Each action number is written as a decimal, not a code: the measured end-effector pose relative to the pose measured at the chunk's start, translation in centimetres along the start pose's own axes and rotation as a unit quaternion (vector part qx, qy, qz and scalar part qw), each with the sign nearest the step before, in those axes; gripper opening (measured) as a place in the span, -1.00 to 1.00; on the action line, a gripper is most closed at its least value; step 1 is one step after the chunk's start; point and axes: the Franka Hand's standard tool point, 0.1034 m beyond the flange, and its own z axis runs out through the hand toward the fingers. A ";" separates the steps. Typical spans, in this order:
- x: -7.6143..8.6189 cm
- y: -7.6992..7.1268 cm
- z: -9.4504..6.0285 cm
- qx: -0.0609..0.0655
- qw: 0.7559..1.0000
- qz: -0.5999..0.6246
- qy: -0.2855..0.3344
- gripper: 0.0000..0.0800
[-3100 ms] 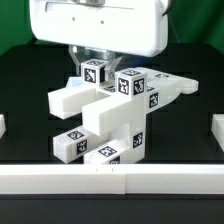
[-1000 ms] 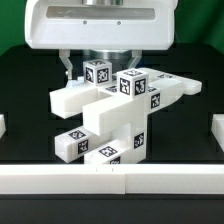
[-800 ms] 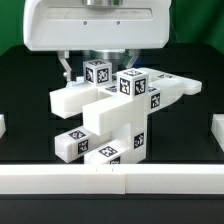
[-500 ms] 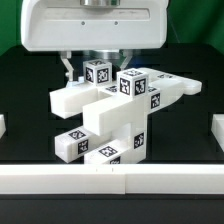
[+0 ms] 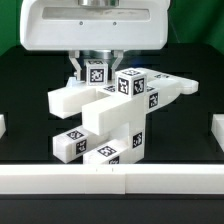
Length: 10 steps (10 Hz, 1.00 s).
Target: Assemble chair
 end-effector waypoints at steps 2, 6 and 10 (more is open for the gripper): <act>0.0 0.3 0.0 0.004 0.997 0.080 0.000 -0.33; 0.0 0.2 0.0 0.009 0.961 0.277 -0.002 -0.33; 0.0 -0.2 0.1 0.016 0.899 0.437 -0.008 -0.32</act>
Offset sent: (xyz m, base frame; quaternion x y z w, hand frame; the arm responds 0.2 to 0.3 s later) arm 0.0047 0.0001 0.0019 0.0145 0.0028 0.2118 0.9772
